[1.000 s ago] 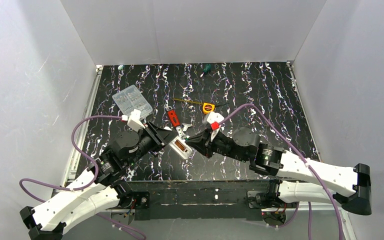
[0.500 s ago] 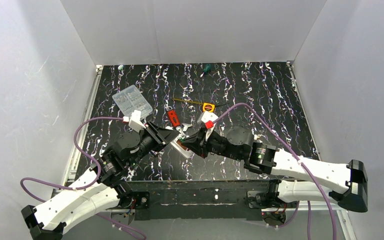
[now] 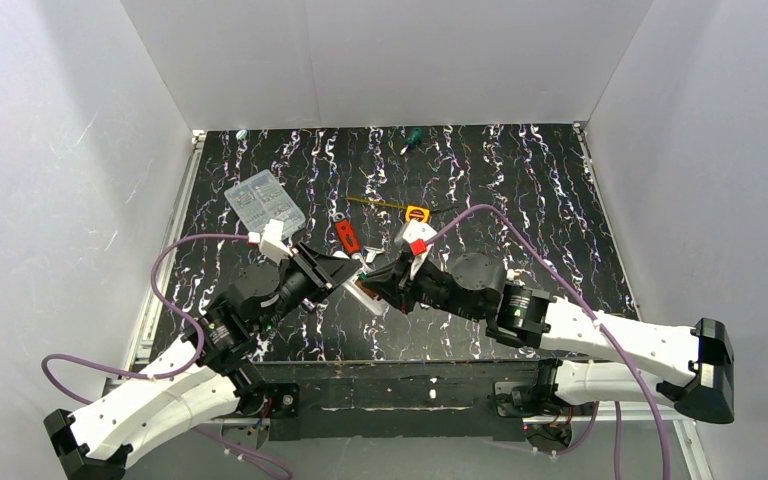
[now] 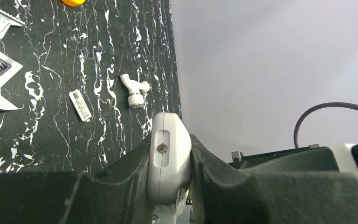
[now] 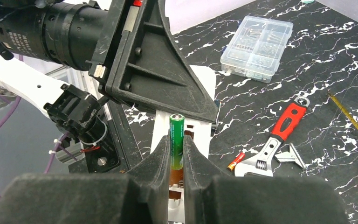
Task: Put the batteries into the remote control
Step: Load the battery into the remote control.
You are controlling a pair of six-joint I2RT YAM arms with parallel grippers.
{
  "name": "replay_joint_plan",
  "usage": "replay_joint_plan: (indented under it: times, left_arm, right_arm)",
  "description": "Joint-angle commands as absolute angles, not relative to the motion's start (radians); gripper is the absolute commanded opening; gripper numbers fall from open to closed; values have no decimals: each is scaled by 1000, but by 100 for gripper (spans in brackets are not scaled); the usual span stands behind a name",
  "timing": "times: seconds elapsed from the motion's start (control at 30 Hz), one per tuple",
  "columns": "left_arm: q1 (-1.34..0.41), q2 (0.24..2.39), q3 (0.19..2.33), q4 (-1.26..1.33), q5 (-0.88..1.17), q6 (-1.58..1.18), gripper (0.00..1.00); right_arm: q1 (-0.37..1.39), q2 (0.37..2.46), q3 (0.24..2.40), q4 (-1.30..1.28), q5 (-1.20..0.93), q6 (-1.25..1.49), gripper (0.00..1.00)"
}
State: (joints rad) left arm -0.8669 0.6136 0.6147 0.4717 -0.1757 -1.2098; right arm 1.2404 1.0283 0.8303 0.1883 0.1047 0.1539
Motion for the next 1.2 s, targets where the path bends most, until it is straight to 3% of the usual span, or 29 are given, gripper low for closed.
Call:
replay_joint_plan:
  times: [0.0,0.5,1.17]
  left_arm:
    - [-865,603,613,545,-180,-1215,0]
    - [-865,597,610,547,-179,-1216,0]
    - [-865,578,594,555,-192,-1215,0]
  right_arm:
    - [1249,1036,838,248,146,142,1]
    - [1249,1057,834,239,173,128,3]
    - [1249,1055,810,195,176,127,23]
